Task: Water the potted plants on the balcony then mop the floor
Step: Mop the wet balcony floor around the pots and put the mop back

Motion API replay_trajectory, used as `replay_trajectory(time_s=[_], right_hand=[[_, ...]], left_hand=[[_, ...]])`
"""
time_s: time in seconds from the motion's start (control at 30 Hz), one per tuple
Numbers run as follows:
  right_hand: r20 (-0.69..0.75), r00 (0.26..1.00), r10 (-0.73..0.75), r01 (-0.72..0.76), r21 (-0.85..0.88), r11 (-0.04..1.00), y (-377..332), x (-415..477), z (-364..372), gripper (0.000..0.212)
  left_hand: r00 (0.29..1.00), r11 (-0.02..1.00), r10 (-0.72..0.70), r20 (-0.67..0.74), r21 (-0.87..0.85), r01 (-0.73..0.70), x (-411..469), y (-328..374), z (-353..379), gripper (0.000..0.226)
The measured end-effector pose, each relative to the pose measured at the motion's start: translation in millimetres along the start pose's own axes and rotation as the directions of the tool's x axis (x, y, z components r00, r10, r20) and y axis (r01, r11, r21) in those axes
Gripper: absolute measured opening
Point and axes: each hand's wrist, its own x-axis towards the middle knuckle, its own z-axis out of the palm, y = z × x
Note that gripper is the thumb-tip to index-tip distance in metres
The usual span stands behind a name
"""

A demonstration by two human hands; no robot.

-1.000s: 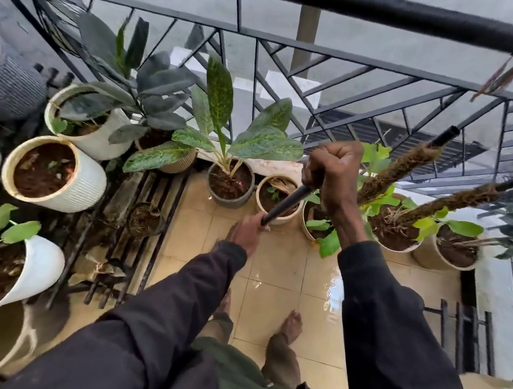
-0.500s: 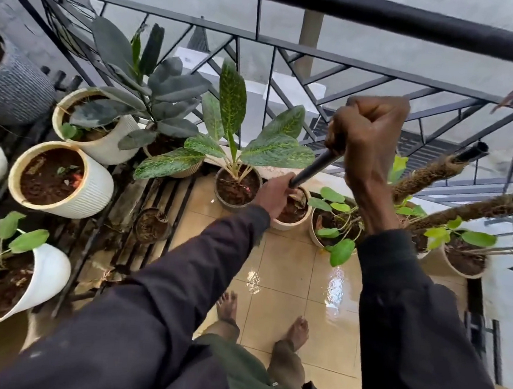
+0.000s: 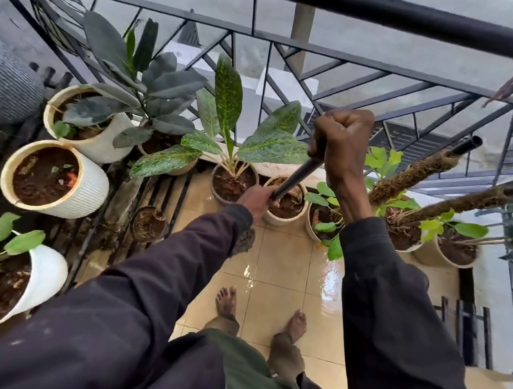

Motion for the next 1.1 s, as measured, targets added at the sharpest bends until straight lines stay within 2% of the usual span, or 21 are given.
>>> replay_trajectory(time_s=[0.23,0.37,0.47,0.67,0.77,0.9,1.03,1.1], right_hand=[[0.030,0.996,0.083,-0.085,0.058,0.995,10.2,-19.0,8.6,0.037],[-0.001,1.000,-0.030,0.030,0.071,0.997,-15.1,-9.2,11.4,0.030],[-0.082,0.987,-0.135,0.140,0.053,0.989,-44.4,8.5,6.3,0.029],[-0.299,0.894,-0.334,0.316,-0.109,0.942,-58.9,39.3,1.1,0.035],[-0.359,0.856,-0.371,0.310,-0.218,0.925,-26.4,36.2,10.4,0.030],[-0.341,0.902,-0.265,0.212,-0.183,0.960,15.6,23.4,16.2,0.032],[-0.265,0.946,-0.187,0.136,-0.199,0.970,14.4,31.6,18.4,0.030],[-0.215,0.962,-0.166,0.131,-0.169,0.977,12.3,33.8,22.6,0.031]], left_hand=[[0.981,0.999,-0.029,0.189,0.041,0.021,-36.7,-31.5,-1.5,0.010],[0.969,0.999,0.020,0.247,0.019,-0.025,-27.4,-15.5,-26.0,0.022],[0.952,0.996,0.079,0.295,0.007,-0.084,-5.7,13.6,-54.1,0.014],[0.924,0.987,0.145,0.353,0.008,-0.158,42.6,54.6,-82.6,0.014],[0.935,0.991,0.118,0.333,0.015,-0.130,61.3,47.3,-67.2,0.014],[0.964,0.999,0.045,0.263,-0.041,-0.035,58.9,20.5,-31.1,0.016],[0.983,0.996,0.014,0.181,-0.090,0.003,52.5,21.3,-27.2,0.021],[0.985,0.998,0.002,0.170,-0.057,0.008,47.9,24.0,-33.7,0.013]])
